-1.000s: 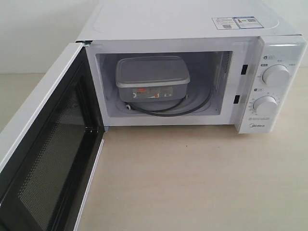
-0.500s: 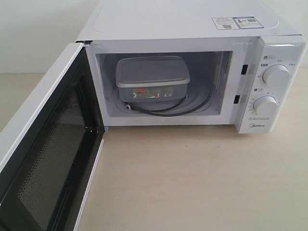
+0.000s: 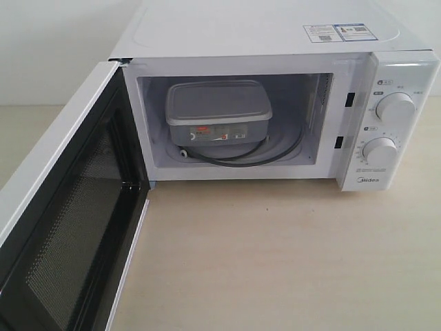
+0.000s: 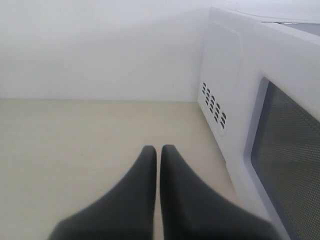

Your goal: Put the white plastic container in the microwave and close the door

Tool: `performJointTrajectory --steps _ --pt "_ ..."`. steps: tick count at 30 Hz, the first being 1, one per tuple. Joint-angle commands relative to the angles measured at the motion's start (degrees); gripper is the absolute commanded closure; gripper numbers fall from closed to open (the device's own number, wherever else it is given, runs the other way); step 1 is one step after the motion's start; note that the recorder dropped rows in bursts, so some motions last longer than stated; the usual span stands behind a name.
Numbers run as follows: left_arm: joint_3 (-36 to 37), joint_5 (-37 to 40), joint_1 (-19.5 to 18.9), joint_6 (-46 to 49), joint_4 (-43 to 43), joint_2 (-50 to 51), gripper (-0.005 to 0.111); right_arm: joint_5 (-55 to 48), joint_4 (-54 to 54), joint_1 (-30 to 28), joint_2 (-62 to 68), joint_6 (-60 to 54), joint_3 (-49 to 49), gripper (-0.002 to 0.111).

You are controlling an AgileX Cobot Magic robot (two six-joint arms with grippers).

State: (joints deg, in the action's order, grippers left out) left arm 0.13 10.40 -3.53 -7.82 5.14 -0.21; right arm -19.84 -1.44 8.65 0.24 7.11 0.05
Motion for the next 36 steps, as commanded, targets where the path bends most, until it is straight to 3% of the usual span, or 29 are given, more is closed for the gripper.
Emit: performJointTrajectory --steps 1,8,16,24,33,36 --pt "-0.1 -0.1 0.1 0.2 0.3 0.2 0.103 0.1 0.7 -0.2 -0.2 0.1 -0.1 0.108" --pt "-0.7 0.3 0.1 0.5 0.3 0.2 0.103 0.1 0.7 -0.2 -0.2 0.1 -0.1 0.108" --pt "-11.1 0.9 0.1 -2.1 -0.3 0.2 0.103 0.1 0.7 -0.2 -0.2 0.1 -0.1 0.108" --pt "-21.3 13.8 0.1 -3.2 -4.3 0.2 0.103 0.1 0.7 -0.2 -0.2 0.1 -0.1 0.108" --pt "-23.1 15.0 0.1 -3.3 -11.5 0.2 0.103 0.1 0.7 -0.2 -0.2 0.1 -0.1 0.108" --pt "-23.9 20.8 0.1 2.2 -17.0 0.2 0.103 0.1 0.7 -0.2 -0.2 0.1 -0.1 0.108"
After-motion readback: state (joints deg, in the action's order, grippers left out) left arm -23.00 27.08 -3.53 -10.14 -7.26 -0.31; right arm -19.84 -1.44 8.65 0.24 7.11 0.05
